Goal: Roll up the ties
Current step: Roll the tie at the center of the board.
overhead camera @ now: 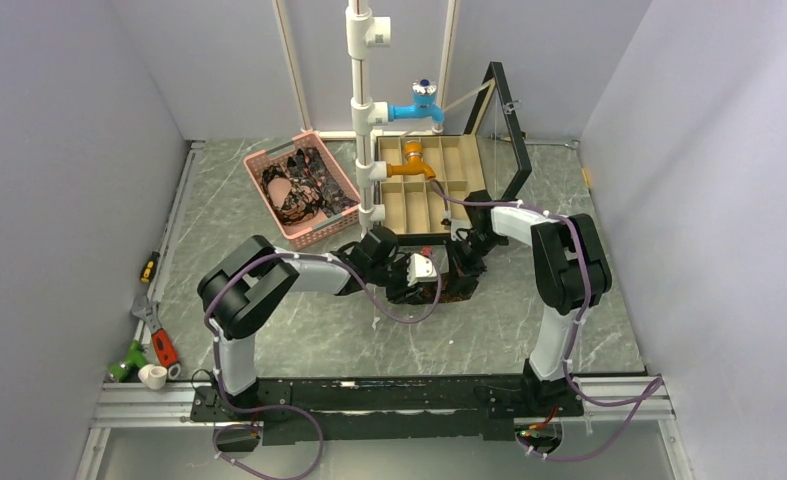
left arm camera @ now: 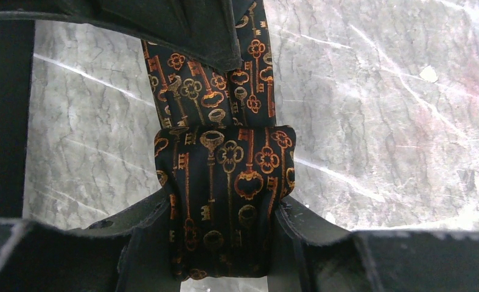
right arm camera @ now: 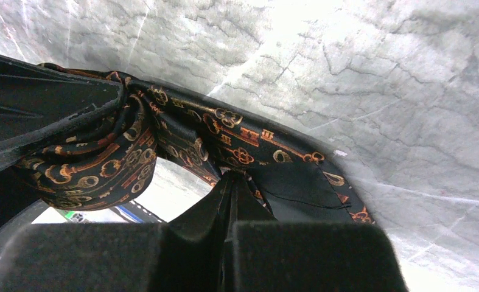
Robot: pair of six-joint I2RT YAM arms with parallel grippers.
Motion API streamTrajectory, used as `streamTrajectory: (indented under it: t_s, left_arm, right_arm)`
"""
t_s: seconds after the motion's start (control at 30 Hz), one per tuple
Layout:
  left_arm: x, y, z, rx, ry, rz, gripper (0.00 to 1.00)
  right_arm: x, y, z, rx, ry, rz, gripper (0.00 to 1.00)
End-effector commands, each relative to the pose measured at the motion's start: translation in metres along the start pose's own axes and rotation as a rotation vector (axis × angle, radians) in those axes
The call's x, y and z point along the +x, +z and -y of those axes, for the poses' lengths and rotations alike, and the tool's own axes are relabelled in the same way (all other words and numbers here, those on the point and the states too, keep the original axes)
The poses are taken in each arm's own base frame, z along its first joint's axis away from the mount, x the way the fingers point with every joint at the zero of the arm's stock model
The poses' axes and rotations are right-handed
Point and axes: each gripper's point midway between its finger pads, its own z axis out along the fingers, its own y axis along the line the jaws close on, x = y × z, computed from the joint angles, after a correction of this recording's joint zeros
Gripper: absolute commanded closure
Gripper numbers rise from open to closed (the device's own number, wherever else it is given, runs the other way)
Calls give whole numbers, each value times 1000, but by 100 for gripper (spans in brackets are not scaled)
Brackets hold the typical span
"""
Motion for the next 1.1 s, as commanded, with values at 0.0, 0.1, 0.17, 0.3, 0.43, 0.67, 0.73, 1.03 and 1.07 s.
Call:
streamTrajectory:
  t_s: [0.0,0.1,0.17,0.3,0.43,0.67,0.73,1.03,1.07]
  left_arm:
    - [49,5,17,59,-31,-182,69]
    - [68,6,19,52,-67,-245,69]
    - [72,6,21,54,-79,-260,69]
    - [76,5,26,61,-74,-264,68]
    - [77,5,29,67,-71,-267,67]
    - [76,6,31,76,-58,-264,65]
    - [76,6,30,76,-56,-264,64]
    - [70,7,28,72,-67,-245,58]
    - [67,7,26,69,-75,-236,55]
  right_arm:
    - [-27,-2,46,200,-95,85,100]
    - [-26,-13,25,113,-116,114,100]
    - [-26,-27,3,39,-127,144,94]
    - [-18,-48,-38,-120,-106,187,63]
    - [-16,-55,-63,-244,-84,222,48]
    - [-21,-35,-84,-326,-64,199,46]
    - [-22,-26,-78,-306,-49,185,46]
    - [-12,-4,-50,-223,-23,110,100]
    - [-9,-2,-43,-203,-20,99,100]
